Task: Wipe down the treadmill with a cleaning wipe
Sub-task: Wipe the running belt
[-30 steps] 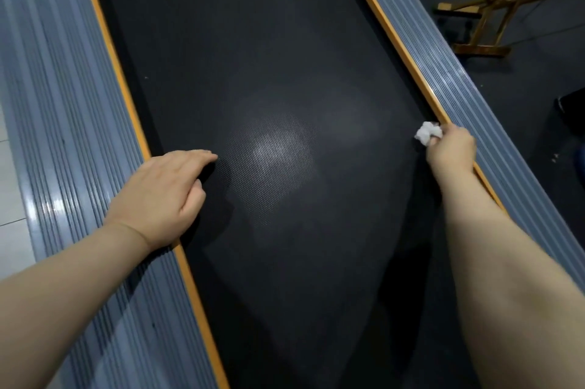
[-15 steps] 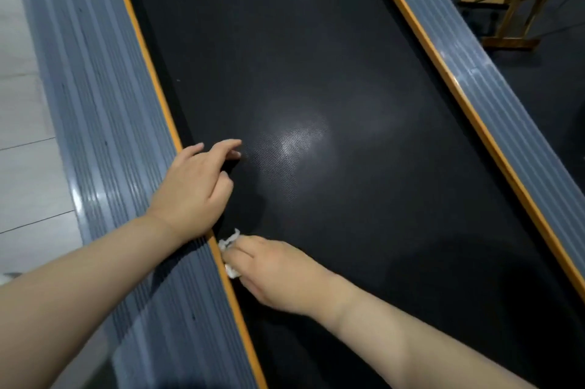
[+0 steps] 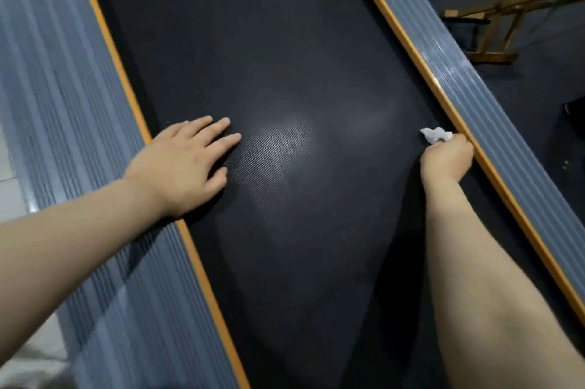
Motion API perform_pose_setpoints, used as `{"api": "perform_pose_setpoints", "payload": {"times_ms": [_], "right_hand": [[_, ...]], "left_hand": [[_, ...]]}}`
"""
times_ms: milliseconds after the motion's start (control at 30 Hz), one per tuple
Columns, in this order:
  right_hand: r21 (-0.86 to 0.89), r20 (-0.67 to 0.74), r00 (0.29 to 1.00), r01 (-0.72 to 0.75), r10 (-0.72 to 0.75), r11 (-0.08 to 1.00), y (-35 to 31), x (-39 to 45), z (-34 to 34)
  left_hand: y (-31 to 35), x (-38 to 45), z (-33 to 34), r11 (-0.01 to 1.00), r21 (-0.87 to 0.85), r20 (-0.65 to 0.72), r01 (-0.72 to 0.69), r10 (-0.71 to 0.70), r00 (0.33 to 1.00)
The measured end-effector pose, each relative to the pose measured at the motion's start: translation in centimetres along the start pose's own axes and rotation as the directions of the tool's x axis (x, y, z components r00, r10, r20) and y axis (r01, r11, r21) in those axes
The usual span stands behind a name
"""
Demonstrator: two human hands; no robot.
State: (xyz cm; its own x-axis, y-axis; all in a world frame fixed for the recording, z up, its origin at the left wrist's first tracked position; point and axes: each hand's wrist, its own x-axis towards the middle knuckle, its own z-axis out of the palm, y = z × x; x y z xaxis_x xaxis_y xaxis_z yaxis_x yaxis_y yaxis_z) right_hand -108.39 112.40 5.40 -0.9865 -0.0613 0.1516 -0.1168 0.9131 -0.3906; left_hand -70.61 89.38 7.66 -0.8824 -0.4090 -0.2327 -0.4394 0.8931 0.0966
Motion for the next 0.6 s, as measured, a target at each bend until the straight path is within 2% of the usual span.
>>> {"api": "perform_pose_setpoints", "payload": {"times_ms": [67,100,133,167,200,233,300,333,367,400,433,467,533,567,600], "right_hand": [[-0.007,0.021,0.981,0.193,-0.192,0.981,-2.4,-4.0,0.2],[-0.008,0.050,0.939,0.341,-0.340,0.940,-3.2,-7.1,0.3],[0.031,0.103,0.858,0.502,-0.503,0.864,-3.8,-11.1,0.4],[0.112,0.191,0.746,0.630,-0.638,0.769,-4.4,-15.7,0.1],[0.232,0.289,0.576,0.733,-0.765,0.639,-4.8,-20.5,-0.5],[0.350,0.366,0.380,0.790,-0.849,0.504,-5.4,-24.7,-1.7],[0.567,0.460,-0.017,0.775,-0.888,0.279,-6.3,-29.2,-3.5],[0.609,0.474,-0.143,0.766,-0.869,0.207,-6.5,-28.9,-3.3],[0.586,0.492,-0.159,0.788,-0.856,0.190,-6.9,-27.2,-2.8],[0.543,0.516,-0.096,0.805,-0.851,0.238,-7.8,-24.7,-2.6],[0.489,0.534,0.002,0.815,-0.846,0.311,-8.7,-21.5,-2.4],[0.424,0.532,0.132,0.814,-0.836,0.398,-8.9,-17.5,-2.0],[0.166,0.364,0.550,0.756,-0.752,0.633,-7.3,-8.7,-2.0],[-0.004,0.251,0.749,0.634,-0.613,0.773,-5.4,-4.5,-2.0],[-0.132,0.157,0.884,0.461,-0.440,0.878,-3.4,-1.0,-1.9]], "left_hand": [[-0.5,0.2,0.1,0.999,-0.038,-0.010,0.012,-0.013,1.000],[-0.6,0.2,0.1,0.999,-0.052,-0.013,0.011,-0.011,1.000],[-0.7,0.2,0.1,0.998,-0.062,-0.012,0.008,-0.009,1.000],[-0.7,0.1,0.2,0.997,-0.071,-0.011,0.005,-0.005,1.000],[-0.7,0.1,0.1,0.997,-0.079,-0.005,-0.001,0.000,1.000],[-0.7,0.2,0.0,0.996,-0.086,-0.004,-0.007,0.007,1.000],[-0.9,0.3,-0.1,0.994,-0.107,-0.001,-0.015,0.015,1.000],[-1.0,0.3,-0.2,0.993,-0.112,0.002,-0.019,0.019,1.000],[-1.0,0.3,-0.1,0.993,-0.115,0.001,-0.023,0.024,1.000],[-1.0,0.2,-0.1,0.993,-0.119,-0.001,-0.025,0.025,1.000],[-1.1,0.2,0.0,0.992,-0.123,-0.003,-0.024,0.024,1.000],[-1.1,0.1,0.1,0.992,-0.122,-0.006,-0.024,0.024,1.000],[-1.2,0.1,0.2,0.991,-0.128,-0.022,-0.031,0.029,0.999],[-1.2,0.1,0.2,0.990,-0.138,-0.031,-0.035,0.031,0.999],[-1.2,0.0,0.3,0.989,-0.144,-0.038,-0.034,0.029,0.999]]}}
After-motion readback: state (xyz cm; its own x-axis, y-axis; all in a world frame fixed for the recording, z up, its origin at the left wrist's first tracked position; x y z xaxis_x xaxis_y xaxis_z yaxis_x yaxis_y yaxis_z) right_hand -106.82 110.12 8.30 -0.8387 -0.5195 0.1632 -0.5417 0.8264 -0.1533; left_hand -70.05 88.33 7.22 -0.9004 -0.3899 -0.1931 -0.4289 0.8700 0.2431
